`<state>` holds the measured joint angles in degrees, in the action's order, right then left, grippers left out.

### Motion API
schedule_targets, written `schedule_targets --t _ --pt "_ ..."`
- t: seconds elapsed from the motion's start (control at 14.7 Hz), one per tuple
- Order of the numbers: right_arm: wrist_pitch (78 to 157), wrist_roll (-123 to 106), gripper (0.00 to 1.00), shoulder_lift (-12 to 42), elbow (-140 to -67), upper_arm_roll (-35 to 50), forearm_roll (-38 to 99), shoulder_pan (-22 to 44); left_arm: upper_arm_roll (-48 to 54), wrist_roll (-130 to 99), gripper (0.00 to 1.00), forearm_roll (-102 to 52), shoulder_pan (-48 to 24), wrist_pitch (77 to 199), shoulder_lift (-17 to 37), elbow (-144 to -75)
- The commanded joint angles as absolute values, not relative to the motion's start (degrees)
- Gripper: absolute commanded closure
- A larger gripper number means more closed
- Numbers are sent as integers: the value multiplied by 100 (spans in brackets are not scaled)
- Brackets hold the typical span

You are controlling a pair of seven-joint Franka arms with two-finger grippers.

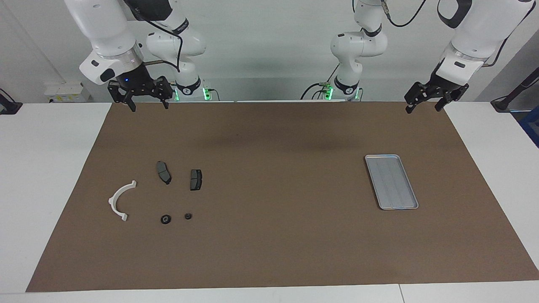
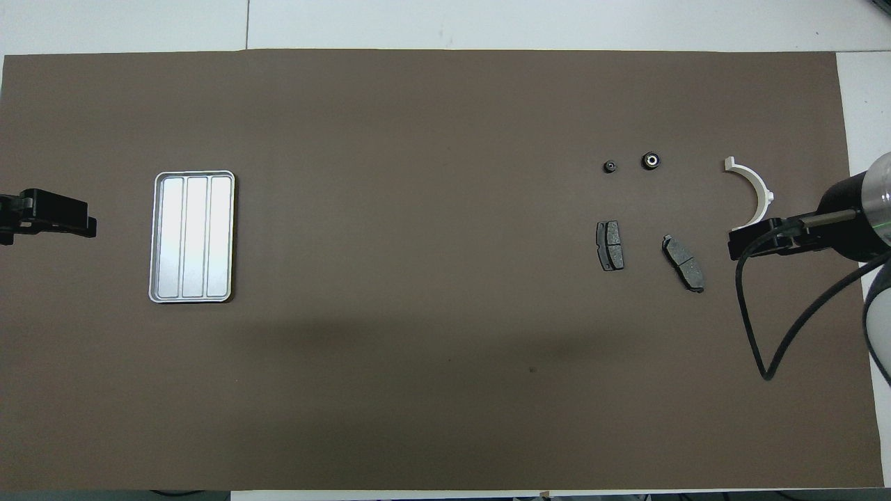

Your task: Place bearing gear from tray to pile

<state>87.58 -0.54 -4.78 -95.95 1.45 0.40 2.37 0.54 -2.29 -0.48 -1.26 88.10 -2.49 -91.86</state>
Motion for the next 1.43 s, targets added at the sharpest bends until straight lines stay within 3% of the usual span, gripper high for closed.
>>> schedule_targets --t 0.0,1.36 --pt "8771 -202 0 -527 -9642 149 150 158 9 -176 0 -105 -185 8930 -360 -9352" --pt "9141 -193 0 -510 -9598 149 -211 176 18 -167 0 -105 -185 8833 -360 -9334"
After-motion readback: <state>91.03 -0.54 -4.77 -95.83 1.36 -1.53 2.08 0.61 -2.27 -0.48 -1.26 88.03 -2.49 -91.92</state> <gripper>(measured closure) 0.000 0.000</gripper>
